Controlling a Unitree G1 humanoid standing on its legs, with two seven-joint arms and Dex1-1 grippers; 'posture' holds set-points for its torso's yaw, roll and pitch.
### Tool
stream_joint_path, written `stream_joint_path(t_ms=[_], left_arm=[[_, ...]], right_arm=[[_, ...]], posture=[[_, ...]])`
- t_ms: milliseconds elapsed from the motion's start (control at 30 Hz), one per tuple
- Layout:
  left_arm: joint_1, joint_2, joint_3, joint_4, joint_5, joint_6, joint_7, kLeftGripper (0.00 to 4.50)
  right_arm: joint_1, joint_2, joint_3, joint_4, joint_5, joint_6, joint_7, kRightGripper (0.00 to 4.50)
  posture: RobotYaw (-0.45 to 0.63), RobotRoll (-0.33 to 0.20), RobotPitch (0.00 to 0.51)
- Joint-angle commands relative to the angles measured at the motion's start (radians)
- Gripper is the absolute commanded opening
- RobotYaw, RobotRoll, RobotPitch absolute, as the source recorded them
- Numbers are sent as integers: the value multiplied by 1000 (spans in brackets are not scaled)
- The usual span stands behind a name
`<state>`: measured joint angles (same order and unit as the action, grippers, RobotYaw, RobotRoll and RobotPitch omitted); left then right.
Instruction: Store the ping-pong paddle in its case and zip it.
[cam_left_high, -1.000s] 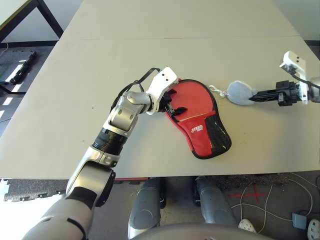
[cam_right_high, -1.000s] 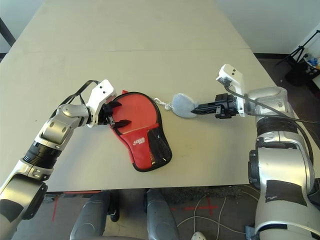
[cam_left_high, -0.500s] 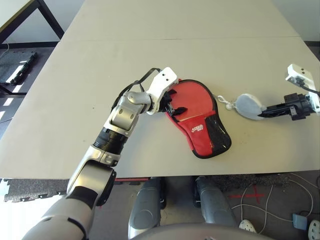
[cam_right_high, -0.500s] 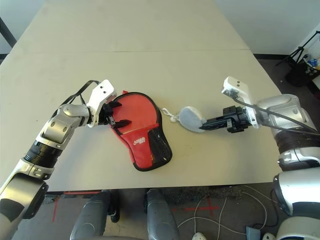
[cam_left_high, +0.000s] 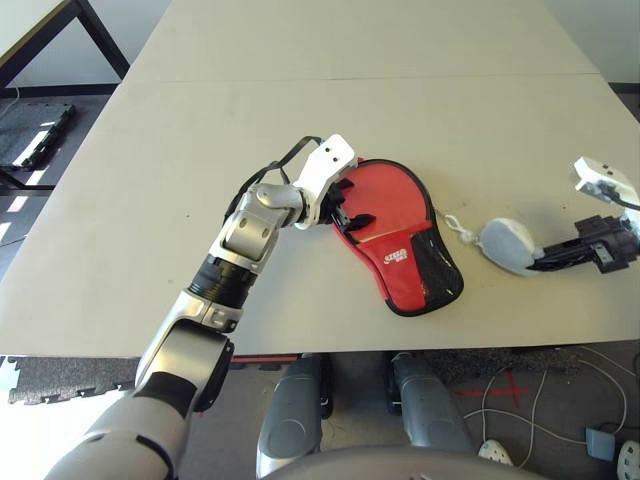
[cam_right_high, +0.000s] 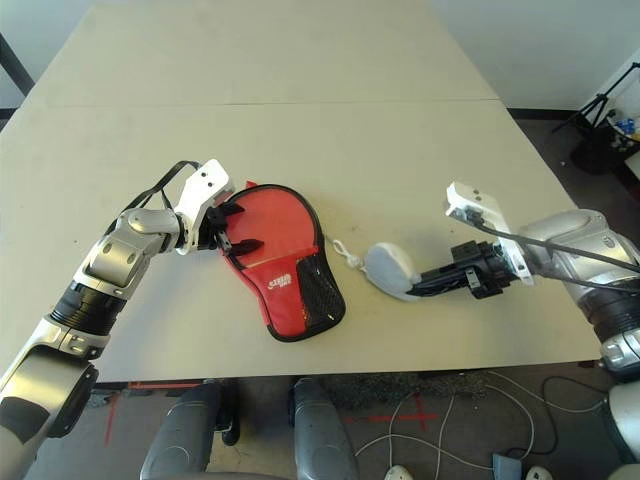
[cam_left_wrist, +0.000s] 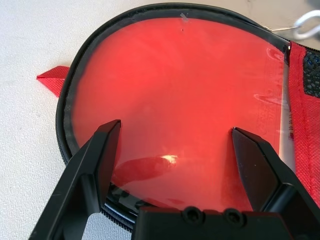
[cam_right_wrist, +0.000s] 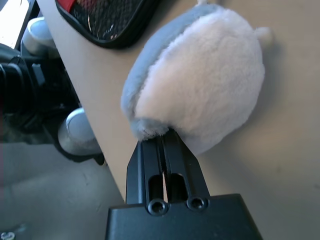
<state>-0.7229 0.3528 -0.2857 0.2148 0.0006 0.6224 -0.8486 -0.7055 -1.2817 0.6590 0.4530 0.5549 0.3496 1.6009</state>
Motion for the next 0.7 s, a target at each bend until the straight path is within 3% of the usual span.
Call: stream_joint_path(t_ms=[33,533,700], left_arm=[[42,4,-47,58,19,31,1,4500],[41,10,-41,62,15,30,9,4500],[47,12,-40,55,13,33,11,4500]], right_arm=[[34,-35,70,-24,-5,-4,14,20],[54,-73,129,-100,39,-13,14,20],[14,27,65,48,-79,-39,14,20]], posture=[[-73,0,214],[-63,0,218],[-59,0,219]])
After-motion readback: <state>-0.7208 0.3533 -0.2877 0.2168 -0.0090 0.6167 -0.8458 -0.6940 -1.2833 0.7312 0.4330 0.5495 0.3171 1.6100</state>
